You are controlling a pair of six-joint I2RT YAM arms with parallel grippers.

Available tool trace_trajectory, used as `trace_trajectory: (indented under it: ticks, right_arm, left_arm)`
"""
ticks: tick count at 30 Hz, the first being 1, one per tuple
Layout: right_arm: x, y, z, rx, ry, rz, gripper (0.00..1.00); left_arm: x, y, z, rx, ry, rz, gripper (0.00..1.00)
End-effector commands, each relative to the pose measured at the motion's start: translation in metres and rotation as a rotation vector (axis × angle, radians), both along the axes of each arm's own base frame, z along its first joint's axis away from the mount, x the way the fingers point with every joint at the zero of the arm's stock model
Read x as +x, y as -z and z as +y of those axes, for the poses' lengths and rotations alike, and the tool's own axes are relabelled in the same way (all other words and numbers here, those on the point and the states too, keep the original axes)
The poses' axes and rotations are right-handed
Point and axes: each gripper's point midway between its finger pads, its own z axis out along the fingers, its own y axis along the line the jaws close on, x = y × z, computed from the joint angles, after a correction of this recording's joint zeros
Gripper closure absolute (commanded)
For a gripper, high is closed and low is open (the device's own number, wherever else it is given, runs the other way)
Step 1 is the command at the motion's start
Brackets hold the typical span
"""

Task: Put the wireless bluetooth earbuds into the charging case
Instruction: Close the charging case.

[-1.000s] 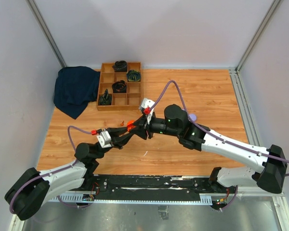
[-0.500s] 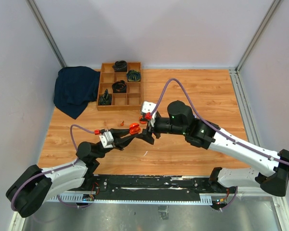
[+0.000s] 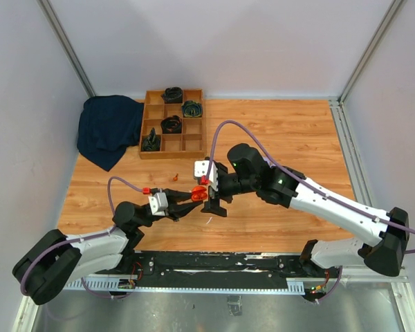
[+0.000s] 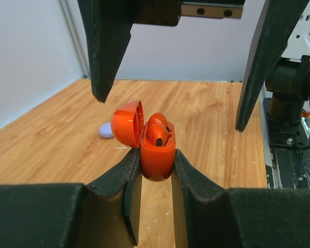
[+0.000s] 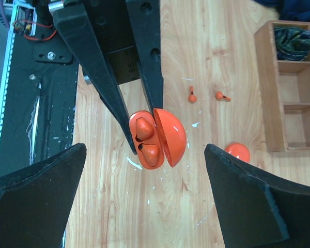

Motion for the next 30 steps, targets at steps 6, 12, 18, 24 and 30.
trace_trajectory:
  ticks: [6, 12, 18, 24, 30]
  right_arm:
    - [-0.01, 0.009, 0.011, -0.026, -0.14, 0.038, 0.01]
    - [-0.02, 0.009, 0.008, -0.037, -0.187, 0.065, 0.03]
    - [-0.024, 0.002, -0.001, -0.032, -0.184, 0.052, 0.06]
    - [-0.024, 0.001, -0.009, -0.037, -0.158, 0.038, 0.06]
    - [-0.006, 0.004, -0.019, -0.061, -0.026, 0.001, 0.05]
  left_arm:
    - [-0.015, 0.02, 0.005, 0.018, 0.028, 0.024, 1.0]
    - [-0.009, 0.021, 0.007, 0.017, -0.002, 0.049, 1.0]
    - [-0.003, 0.024, 0.008, 0.017, -0.035, 0.072, 1.0]
    - [0.0, 0.026, 0.008, 0.021, -0.043, 0.091, 1.0]
    - [0.007, 0.032, 0.005, 0.037, -0.058, 0.135, 0.98]
